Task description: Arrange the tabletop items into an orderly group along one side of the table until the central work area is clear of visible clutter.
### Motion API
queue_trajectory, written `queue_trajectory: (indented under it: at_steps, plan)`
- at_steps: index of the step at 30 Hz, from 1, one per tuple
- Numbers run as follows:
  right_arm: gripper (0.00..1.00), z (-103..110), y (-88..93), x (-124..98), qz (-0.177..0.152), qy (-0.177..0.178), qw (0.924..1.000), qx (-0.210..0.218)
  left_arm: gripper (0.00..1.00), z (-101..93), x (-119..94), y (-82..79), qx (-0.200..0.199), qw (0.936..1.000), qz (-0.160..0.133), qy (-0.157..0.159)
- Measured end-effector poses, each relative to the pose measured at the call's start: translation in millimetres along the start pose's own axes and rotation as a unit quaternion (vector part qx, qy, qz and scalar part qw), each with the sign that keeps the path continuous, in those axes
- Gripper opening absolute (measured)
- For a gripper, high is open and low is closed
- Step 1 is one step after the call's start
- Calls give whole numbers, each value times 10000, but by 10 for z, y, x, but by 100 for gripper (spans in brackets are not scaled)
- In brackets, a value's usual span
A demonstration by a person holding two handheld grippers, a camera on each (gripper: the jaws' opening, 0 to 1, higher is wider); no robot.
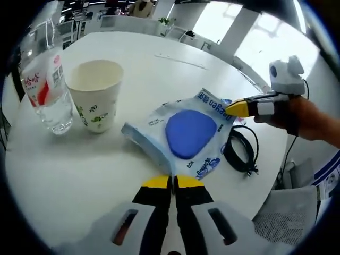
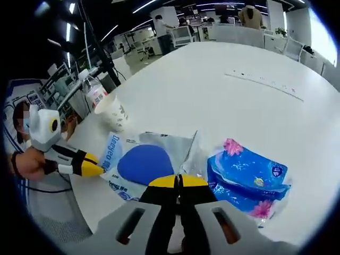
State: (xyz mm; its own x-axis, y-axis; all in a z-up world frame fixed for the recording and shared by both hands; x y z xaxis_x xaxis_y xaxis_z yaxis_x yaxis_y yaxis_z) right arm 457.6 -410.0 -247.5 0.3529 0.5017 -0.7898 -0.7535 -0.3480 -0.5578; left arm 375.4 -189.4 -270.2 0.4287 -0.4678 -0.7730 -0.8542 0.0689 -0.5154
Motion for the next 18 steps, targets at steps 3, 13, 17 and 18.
queue_trajectory:
  at_steps: [3,13,17,18]
  plan:
    - [0,-65,43,-11,-62,39,9998,180,0,-17,20,-32,-26,10000,-17,-2]
    - [0,-270,81,-118,-199,185,9987,432,0,-81,158,-157,1,10000,-48,31]
    - [0,-344,108,-173,-228,211,9982,522,0,-105,215,-219,-10,10000,-58,61]
    - [0,-355,113,-187,-234,219,9981,531,0,-112,233,-246,9,10000,-60,66]
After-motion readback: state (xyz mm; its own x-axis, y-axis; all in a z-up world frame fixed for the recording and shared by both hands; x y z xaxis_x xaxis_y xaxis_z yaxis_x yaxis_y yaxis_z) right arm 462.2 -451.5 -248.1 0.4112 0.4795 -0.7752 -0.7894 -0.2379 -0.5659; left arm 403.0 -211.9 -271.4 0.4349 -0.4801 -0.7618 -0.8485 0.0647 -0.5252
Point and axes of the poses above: the point that each gripper's makers call its tool centre point, and the gripper's own axes: x roughly forward along the fingers, z roughly to its left, y roughly out of its underside, the point moved 8 cm from there along -x, roughly backward along the fingers, and after that the axes turned 5 degrees about z, right-handed, at the moved point
